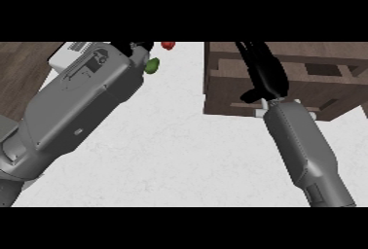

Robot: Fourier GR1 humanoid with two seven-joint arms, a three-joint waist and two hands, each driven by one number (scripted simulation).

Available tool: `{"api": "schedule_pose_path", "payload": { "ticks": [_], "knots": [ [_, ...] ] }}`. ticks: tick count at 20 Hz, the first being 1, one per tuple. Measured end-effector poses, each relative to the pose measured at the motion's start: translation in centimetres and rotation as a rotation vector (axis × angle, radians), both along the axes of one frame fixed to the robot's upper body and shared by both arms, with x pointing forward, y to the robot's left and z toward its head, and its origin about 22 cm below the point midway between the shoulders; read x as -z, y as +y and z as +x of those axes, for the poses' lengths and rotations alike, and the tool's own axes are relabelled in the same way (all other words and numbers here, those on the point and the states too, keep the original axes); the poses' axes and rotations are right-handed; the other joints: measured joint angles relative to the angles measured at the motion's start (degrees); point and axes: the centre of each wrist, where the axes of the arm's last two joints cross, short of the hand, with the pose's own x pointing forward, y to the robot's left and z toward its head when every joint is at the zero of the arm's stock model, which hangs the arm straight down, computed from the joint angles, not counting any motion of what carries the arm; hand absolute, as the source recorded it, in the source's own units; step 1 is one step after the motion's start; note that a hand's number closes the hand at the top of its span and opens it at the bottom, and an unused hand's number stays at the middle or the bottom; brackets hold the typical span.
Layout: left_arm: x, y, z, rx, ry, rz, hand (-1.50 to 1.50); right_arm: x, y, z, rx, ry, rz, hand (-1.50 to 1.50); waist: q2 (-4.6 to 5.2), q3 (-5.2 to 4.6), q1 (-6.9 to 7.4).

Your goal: Pick up the can, place it into the drawer and close the drawer

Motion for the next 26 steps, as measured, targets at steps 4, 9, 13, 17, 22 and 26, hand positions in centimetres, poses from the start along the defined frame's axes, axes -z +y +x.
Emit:
{"api": "schedule_pose_path", "payload": {
  "ticks": [4,9,13,17,22,26],
  "knots": [
    [0.1,1.1,-0.3,0.001,0.0,0.003,-1.5,0.2,-0.4,1.0,0.023,-0.043,-0.002,-1.5,0.09,-0.08,0.52],
    [-0.3,1.7,-0.7,0.006,0.0,-0.004,-1.5,-0.1,-0.9,2.2,0.056,-0.074,0.002,-1.5,0.68,0.19,1.08],
    [-0.9,2.6,-0.9,0.009,-0.004,0.0,-1.5,-0.5,-1.1,3.0,0.089,-0.099,0.002,-1.5,1.27,0.51,1.53],
    [-0.6,2.9,-1.4,0.018,-0.008,0.005,-1.5,-1.4,-1.4,3.8,0.111,-0.106,0.003,-1.5,1.76,0.86,1.97],
    [-1.2,3.1,-1.9,0.023,-0.024,0.004,-1.5,-2.3,-1.4,4.5,0.137,-0.089,-0.013,-1.5,2.22,1.09,2.37],
    [-1.6,2.9,-2.2,0.03,-0.03,0.003,-1.5,-3.2,-1.4,5.0,0.148,-0.068,-0.034,-1.5,2.74,1.35,2.53]
  ]
}}
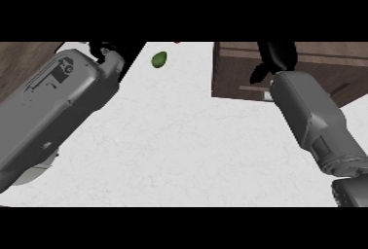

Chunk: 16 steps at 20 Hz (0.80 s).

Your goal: Pick up the can, place it into the drawer and close the drawer

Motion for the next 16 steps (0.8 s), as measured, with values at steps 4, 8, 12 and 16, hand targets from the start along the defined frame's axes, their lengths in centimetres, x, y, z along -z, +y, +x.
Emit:
{"api": "schedule_pose_path", "payload": {
  "ticks": [4,8,12,16],
  "knots": [
    [0.2,0.2,-0.3,0.011,0.007,0.005,-1.5,-0.5,-0.6,0.2,-0.018,0.034,0.01,-1.5,0.27,0.12,0.25],
    [0.2,0.5,-0.5,0.018,0.015,0.005,-1.5,-0.8,-0.6,0.4,-0.078,0.089,0.129,-1.5,0.28,0.27,0.01],
    [0.0,0.8,-0.7,0.019,0.015,0.003,-1.5,-1.2,-0.6,0.6,-0.116,0.124,0.335,-1.5,0.06,0.3,-0.28],
    [0.4,1.1,-0.9,0.02,0.02,0.003,-1.5,-1.5,-0.5,0.7,-0.153,0.13,0.519,-1.5,0.02,0.21,-0.49]
  ]
}}
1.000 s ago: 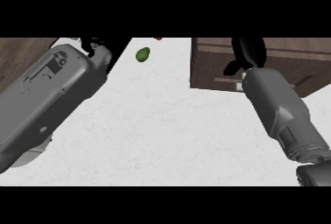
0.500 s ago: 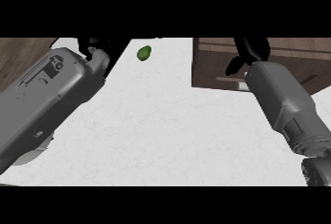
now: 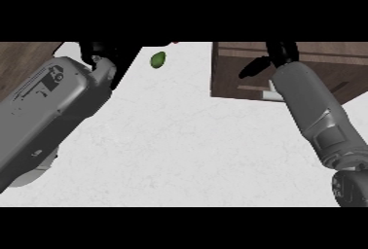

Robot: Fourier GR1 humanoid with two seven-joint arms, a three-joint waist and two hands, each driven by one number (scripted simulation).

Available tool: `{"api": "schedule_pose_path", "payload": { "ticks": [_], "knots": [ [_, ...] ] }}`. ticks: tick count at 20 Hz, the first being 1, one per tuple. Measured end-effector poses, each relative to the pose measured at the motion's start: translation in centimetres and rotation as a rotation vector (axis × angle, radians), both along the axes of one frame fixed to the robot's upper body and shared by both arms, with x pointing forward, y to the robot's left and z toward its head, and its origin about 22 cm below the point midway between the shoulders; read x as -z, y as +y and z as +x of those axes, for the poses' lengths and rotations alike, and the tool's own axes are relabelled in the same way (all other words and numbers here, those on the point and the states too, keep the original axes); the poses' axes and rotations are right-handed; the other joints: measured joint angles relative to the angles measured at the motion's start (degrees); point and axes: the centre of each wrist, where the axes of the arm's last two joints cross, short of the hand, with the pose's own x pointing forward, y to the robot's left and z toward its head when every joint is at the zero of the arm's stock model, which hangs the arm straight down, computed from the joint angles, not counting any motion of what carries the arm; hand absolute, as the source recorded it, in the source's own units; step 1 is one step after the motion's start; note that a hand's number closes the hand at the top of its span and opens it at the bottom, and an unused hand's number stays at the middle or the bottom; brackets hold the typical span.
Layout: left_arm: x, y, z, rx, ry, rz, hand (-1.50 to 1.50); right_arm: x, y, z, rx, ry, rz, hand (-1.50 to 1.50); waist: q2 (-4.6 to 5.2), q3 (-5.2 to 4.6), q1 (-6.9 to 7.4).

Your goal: Pick up the can, place it into the drawer and close the drawer

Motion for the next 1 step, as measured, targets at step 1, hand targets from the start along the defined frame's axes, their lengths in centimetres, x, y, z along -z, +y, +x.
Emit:
{"api": "schedule_pose_path", "payload": {
  "ticks": [1],
  "knots": [
    [-0.05,0.17,-0.07,0.001,-0.001,0.001,-1.5,-0.22,0.08,0.08,-0.008,0.004,0.033,-1.5,-0.06,0.0,0.01]
  ]
}}
